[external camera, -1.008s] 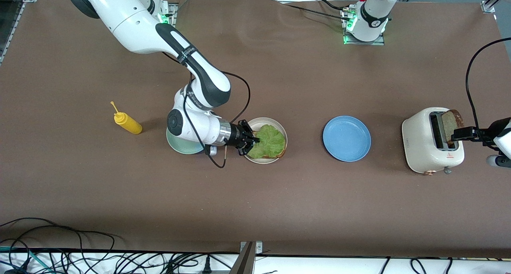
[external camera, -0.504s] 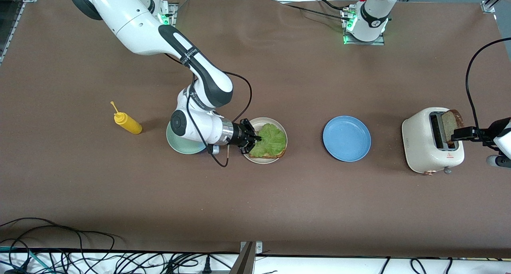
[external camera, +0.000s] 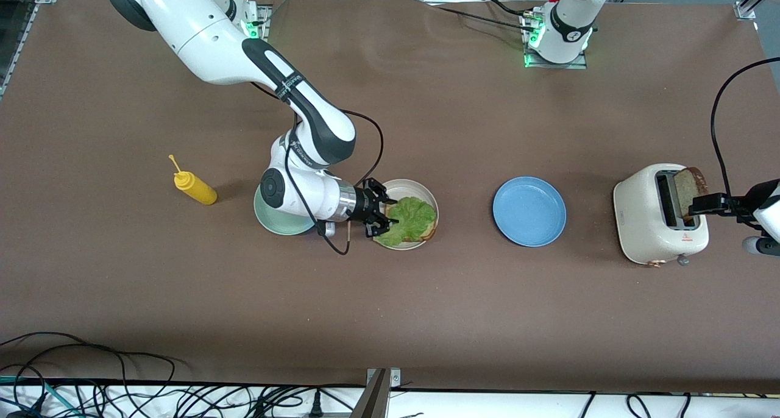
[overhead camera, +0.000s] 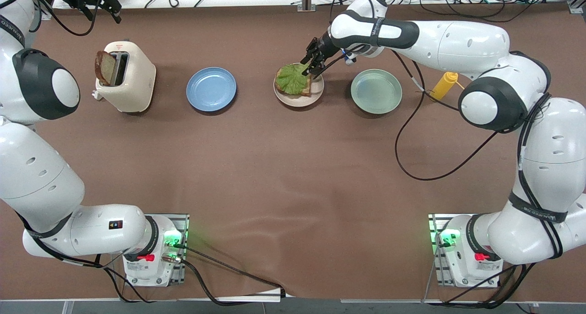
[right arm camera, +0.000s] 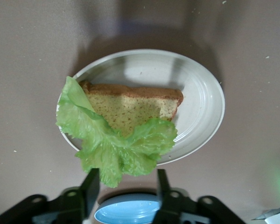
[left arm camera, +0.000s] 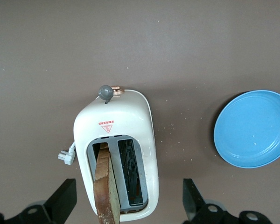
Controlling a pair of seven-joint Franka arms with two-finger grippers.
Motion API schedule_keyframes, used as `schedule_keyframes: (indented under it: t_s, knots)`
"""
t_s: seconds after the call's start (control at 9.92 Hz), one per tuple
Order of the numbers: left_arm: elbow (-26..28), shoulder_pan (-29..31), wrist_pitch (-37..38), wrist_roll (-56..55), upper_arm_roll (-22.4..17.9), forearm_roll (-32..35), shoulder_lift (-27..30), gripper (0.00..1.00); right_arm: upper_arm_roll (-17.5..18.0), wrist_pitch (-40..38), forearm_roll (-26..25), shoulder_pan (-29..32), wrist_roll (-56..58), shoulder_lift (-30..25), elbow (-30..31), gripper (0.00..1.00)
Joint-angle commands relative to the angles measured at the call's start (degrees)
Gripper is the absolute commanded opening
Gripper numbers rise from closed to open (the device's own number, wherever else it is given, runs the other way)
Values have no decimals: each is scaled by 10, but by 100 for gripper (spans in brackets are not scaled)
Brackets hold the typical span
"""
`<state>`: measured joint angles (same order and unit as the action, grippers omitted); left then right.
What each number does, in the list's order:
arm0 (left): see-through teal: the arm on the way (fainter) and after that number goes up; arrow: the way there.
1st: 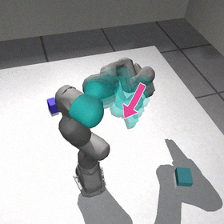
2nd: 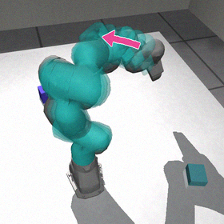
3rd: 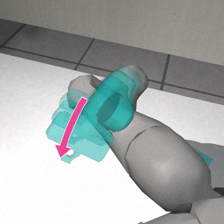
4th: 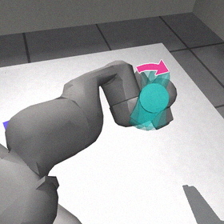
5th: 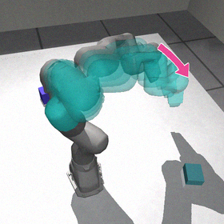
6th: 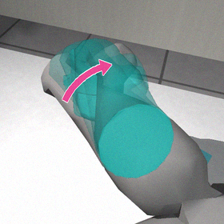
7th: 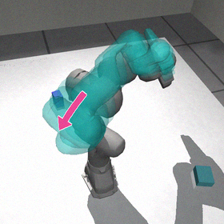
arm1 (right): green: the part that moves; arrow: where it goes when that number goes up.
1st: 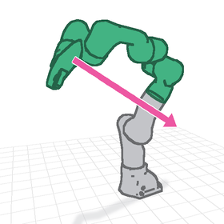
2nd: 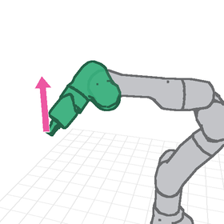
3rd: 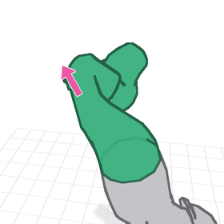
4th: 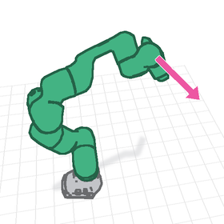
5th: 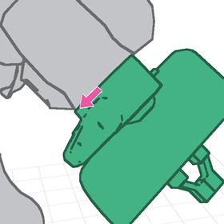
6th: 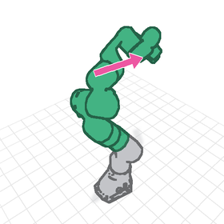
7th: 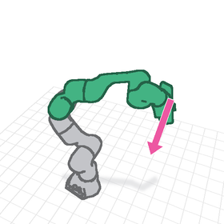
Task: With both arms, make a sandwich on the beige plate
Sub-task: 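Open the right gripper to release the lettuce and draw it back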
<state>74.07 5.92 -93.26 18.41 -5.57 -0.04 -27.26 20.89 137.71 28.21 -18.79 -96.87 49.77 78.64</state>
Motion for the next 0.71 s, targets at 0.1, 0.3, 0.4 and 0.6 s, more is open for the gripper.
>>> schedule_keyframes:
  t_s: [0.1, 0.3, 0.4, 0.6]
  knots:
    - [5, 2, -3, 4, 5, 18, 5, 100, -2, -38, -41, 9, 9, -23, -2, 100]
    - [5, 2, -3, 4, 5, 18, 5, 100, -13, -142, -124, 46, 39, -68, -5, 100]
    - [5, 2, -2, 4, 5, 18, 5, 100, -13, -178, -131, 68, 65, -91, -6, 100]
    - [5, 1, -3, 3, 5, 18, 5, 100, -13, -216, -181, 123, 180, -125, -32, 100]
